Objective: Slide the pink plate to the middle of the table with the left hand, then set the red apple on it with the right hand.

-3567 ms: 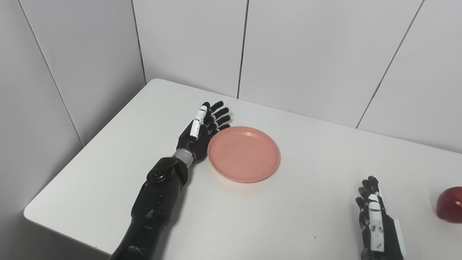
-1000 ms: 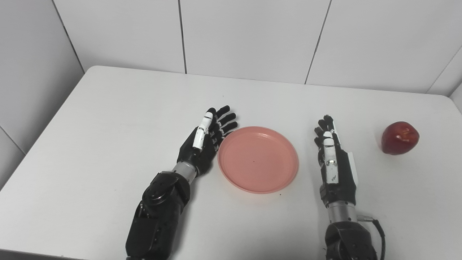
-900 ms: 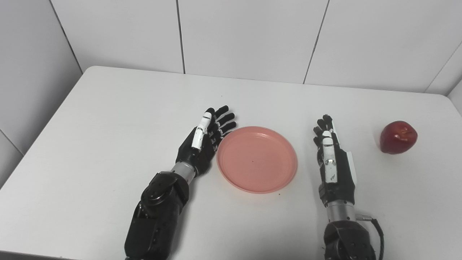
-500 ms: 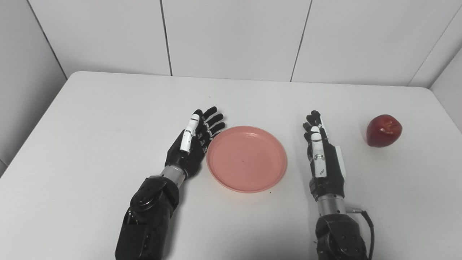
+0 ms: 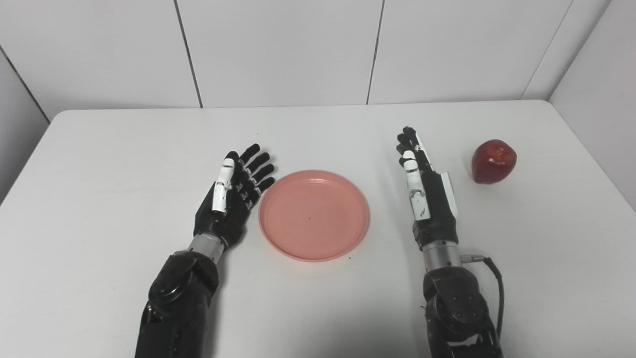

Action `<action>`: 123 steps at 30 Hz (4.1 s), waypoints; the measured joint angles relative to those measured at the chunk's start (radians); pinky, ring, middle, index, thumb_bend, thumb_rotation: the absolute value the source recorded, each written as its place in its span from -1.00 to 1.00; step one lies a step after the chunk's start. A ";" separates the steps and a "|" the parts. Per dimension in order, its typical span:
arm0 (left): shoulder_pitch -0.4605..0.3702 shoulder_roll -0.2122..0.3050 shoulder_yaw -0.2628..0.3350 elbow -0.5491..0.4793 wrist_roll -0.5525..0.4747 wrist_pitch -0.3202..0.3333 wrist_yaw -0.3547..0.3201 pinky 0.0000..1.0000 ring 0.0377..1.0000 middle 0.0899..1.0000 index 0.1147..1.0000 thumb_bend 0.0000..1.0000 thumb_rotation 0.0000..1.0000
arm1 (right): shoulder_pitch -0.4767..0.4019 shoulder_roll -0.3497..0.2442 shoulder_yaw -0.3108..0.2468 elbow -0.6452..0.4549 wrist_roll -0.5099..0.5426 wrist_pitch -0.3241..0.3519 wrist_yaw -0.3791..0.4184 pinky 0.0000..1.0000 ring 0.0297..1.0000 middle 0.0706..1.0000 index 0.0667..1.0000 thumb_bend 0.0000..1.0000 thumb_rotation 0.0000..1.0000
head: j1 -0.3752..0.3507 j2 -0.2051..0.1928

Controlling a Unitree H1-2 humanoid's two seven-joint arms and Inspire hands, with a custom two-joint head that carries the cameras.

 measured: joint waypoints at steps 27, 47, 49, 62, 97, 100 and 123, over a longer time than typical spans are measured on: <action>-0.034 0.040 0.054 0.137 -0.057 -0.150 -0.083 0.80 0.79 0.79 0.76 -0.27 1.00 | -0.123 -0.170 -0.064 -0.222 -0.401 0.262 0.029 0.59 0.72 0.75 0.84 0.83 0.04 | -0.158 -0.078; -0.042 0.046 0.064 0.174 -0.077 -0.190 -0.114 0.80 0.79 0.80 0.75 -0.26 1.00 | -0.150 -0.321 -0.187 -0.199 -0.471 0.340 0.052 0.53 0.79 0.88 0.91 1.00 0.04 | -0.170 -0.094; -0.042 0.046 0.065 0.174 -0.077 -0.191 -0.114 0.80 0.79 0.80 0.75 -0.26 1.00 | -0.150 -0.326 -0.198 -0.197 -0.465 0.341 0.052 0.53 0.80 0.89 0.92 1.00 0.02 | -0.170 -0.094; -0.042 0.045 0.070 0.175 -0.077 -0.191 -0.114 0.80 0.79 0.80 0.75 -0.26 1.00 | -0.123 -0.398 -0.201 -0.102 -0.475 0.377 0.094 0.51 0.81 0.97 1.00 1.00 -0.01 | -0.166 -0.092; -0.036 0.044 0.073 0.160 -0.077 -0.190 -0.112 0.80 0.78 0.79 0.75 -0.26 1.00 | -0.167 -0.422 -0.129 0.115 -0.472 0.380 0.129 0.50 0.81 0.94 0.98 1.00 -0.03 | -0.150 -0.066; -0.035 0.044 0.071 0.158 -0.077 -0.187 -0.104 0.80 0.78 0.79 0.74 -0.27 1.00 | -0.167 -0.422 -0.120 0.122 -0.470 0.380 0.131 0.51 0.82 0.94 0.97 1.00 -0.03 | -0.152 -0.066; -0.031 0.045 0.065 0.145 -0.077 -0.175 -0.099 0.80 0.78 0.79 0.74 -0.25 1.00 | -0.209 -0.458 -0.066 0.239 -0.477 0.380 0.136 0.55 0.84 0.93 0.96 1.00 -0.03 | -0.149 -0.060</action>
